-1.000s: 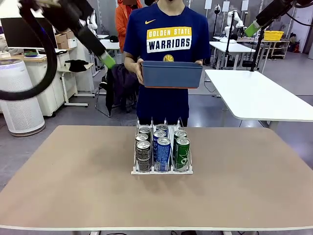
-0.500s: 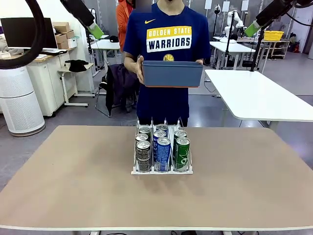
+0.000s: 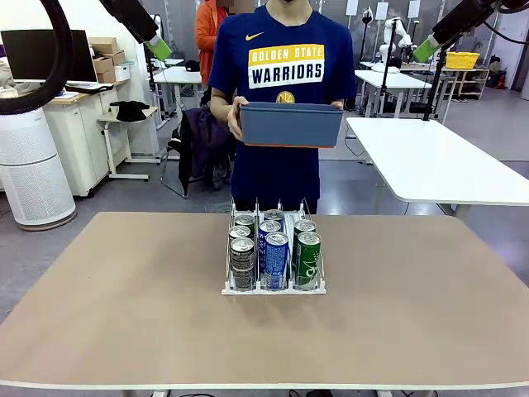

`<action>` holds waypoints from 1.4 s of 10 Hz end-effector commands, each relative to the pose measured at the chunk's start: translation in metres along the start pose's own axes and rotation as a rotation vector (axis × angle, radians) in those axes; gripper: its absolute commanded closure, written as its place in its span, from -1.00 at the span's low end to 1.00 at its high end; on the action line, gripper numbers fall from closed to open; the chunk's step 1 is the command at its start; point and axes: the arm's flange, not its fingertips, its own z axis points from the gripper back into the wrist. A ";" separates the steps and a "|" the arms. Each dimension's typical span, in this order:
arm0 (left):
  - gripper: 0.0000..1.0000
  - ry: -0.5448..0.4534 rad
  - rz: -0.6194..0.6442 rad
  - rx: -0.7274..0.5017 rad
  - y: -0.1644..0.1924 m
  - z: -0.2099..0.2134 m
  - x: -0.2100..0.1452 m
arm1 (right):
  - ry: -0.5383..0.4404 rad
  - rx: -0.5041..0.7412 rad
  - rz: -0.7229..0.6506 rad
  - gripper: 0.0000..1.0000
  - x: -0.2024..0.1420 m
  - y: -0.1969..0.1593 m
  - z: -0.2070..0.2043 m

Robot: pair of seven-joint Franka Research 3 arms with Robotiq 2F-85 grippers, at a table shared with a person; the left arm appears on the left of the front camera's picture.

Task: Fill the beverage cans into the dispenser.
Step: Pick up the Sprite handed by the human.

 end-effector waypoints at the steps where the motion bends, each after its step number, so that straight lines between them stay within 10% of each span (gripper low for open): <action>1: -1.00 0.017 -0.001 -0.011 0.001 0.003 -0.002 | 0.000 0.000 0.000 -1.00 0.000 0.001 0.000; 14: -1.00 0.017 -0.001 -0.011 0.001 0.003 -0.002 | 0.000 0.000 0.000 -1.00 0.000 0.001 0.000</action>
